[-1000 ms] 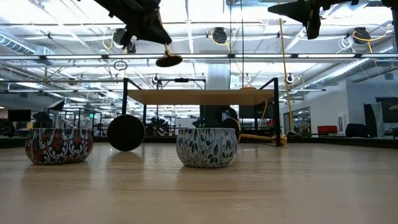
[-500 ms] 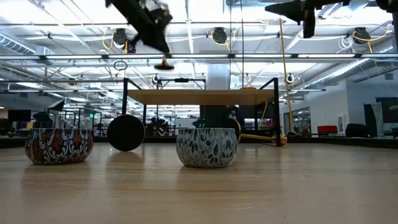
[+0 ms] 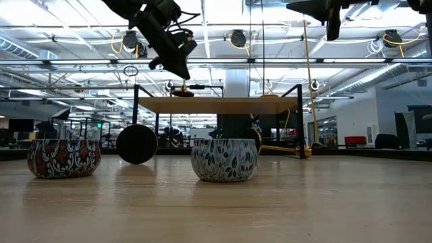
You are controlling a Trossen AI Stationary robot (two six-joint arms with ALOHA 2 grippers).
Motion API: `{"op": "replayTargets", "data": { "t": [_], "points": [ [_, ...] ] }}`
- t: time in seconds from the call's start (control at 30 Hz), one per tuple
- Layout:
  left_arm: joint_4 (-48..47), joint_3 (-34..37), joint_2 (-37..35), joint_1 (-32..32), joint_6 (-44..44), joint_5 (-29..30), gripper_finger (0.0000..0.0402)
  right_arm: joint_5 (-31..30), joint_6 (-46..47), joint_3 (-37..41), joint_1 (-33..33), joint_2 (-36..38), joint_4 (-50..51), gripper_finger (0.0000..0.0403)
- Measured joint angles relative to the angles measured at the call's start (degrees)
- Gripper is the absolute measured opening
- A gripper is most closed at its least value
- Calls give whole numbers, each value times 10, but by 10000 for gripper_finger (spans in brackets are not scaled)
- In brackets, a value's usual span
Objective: Pick & Place candle stick holders
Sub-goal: Put the middle gold candle holder on the shelf
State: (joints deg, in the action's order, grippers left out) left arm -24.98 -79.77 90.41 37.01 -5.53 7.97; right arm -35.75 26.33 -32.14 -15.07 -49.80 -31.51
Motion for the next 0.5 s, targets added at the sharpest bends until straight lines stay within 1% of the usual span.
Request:
{"op": "replayTargets", "data": {
  "t": [0.13, 0.27, 0.37, 0.5],
  "points": [
    [0, 0, -1, 15, -16, 1, 26, 0, -2, 0, 0, 0, 0, 171],
    [3, 0, -1, 27, -24, -2, 17, 0, -4, 0, 0, 0, 0, 171],
    [0, 0, -1, 31, -25, -4, 17, 0, -4, 0, 0, 0, 0, 171],
    [-6, 4, -1, 34, -27, 8, 21, 0, -4, 0, 0, 0, 0, 171]
  ]
}}
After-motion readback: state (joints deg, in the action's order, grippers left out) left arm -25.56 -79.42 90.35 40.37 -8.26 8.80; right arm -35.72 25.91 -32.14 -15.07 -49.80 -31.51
